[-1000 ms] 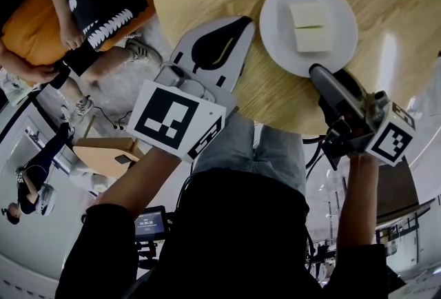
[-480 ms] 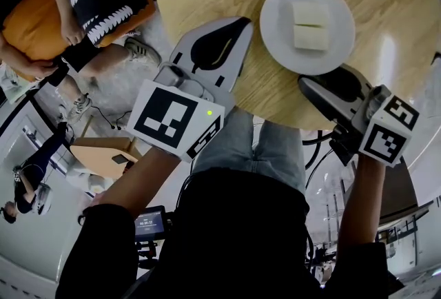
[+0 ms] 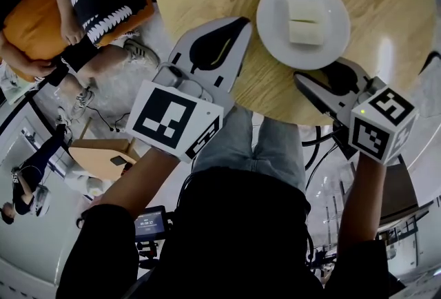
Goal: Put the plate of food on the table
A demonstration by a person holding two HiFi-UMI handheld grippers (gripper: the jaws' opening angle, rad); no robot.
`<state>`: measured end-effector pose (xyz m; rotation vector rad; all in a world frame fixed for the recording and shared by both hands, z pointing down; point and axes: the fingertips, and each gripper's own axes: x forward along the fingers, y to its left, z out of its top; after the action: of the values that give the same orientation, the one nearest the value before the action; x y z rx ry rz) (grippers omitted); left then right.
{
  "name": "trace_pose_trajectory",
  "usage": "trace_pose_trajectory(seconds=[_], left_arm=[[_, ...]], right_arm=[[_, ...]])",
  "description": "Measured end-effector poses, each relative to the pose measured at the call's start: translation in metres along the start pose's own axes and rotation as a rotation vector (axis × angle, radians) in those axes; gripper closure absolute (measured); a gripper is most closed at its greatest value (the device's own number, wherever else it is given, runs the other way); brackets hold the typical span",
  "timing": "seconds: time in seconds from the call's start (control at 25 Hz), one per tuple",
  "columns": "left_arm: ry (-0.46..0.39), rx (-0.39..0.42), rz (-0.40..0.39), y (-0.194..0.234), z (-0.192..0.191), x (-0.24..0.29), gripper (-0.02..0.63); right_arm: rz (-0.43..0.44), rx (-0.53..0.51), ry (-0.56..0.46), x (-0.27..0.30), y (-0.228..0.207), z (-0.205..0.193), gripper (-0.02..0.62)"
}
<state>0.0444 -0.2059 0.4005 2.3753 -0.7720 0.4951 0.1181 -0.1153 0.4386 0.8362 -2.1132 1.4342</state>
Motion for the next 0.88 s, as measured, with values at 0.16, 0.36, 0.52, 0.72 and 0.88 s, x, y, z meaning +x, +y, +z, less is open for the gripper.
trace_pose_trajectory(seconds=[0.16, 0.36, 0.52, 0.72, 0.88], left_arm=[[0.002, 0.001, -0.001, -0.001, -0.004, 0.001, 0.600], [-0.001, 0.001, 0.000, -0.004, -0.006, -0.001, 0.600], [-0.004, 0.004, -0.001, -0.006, -0.007, 0.000, 0.600], [-0.009, 0.008, 0.004, -0.007, -0.009, -0.001, 0.600], [-0.007, 0.013, 0.002, -0.008, -0.012, 0.001, 0.600]], right_arm=[[-0.054, -0.029, 0.027, 0.005, -0.006, -0.002, 0.402], [-0.074, -0.007, 0.004, 0.005, -0.008, -0.003, 0.417], [-0.096, -0.008, 0.003, 0.005, -0.012, -0.004, 0.423], [-0.117, 0.036, -0.020, 0.008, -0.019, -0.006, 0.437], [-0.147, 0.084, -0.041, 0.010, -0.026, -0.007, 0.460]])
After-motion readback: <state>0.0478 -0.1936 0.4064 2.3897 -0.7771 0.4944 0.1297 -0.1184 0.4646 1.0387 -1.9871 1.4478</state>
